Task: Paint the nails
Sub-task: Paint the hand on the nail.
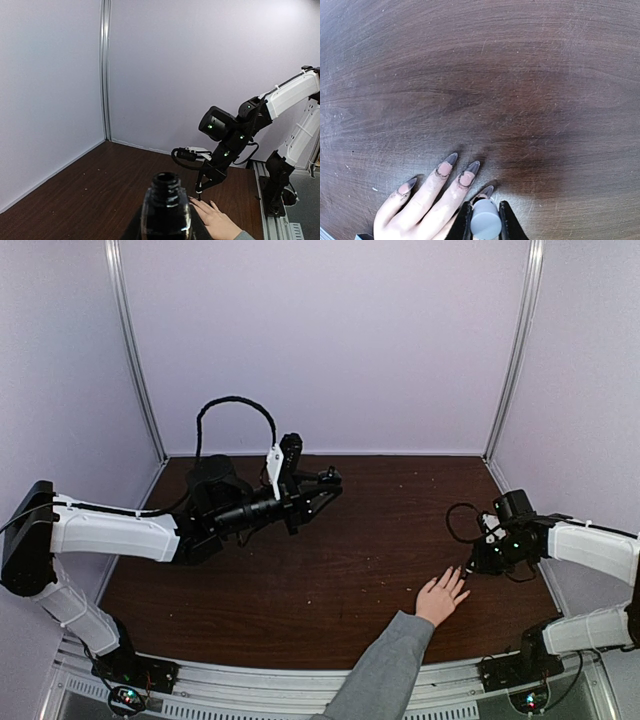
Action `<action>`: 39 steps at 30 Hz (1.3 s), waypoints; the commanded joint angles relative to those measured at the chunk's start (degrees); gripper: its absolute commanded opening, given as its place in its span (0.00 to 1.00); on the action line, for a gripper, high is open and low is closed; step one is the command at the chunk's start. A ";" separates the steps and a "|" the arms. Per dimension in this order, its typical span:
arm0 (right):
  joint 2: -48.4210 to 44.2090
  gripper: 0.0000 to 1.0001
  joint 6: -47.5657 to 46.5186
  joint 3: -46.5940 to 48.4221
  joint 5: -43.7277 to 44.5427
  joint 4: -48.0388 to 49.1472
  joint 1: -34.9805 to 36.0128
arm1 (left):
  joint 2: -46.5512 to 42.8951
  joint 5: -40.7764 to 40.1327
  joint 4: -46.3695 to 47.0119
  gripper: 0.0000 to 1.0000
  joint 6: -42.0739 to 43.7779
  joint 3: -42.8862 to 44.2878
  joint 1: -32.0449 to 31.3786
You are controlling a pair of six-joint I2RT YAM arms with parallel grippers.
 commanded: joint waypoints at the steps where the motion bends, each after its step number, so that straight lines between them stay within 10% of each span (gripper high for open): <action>1: 0.66 0.00 0.24 1.60 2.38 -0.29 -0.37 | 0.18 0.21 3.98 0.00 -0.86 0.40 0.50; 39: -4.94 0.00 0.60 -0.14 1.66 1.71 -1.51 | 0.11 0.05 4.73 0.00 -1.20 -0.34 0.51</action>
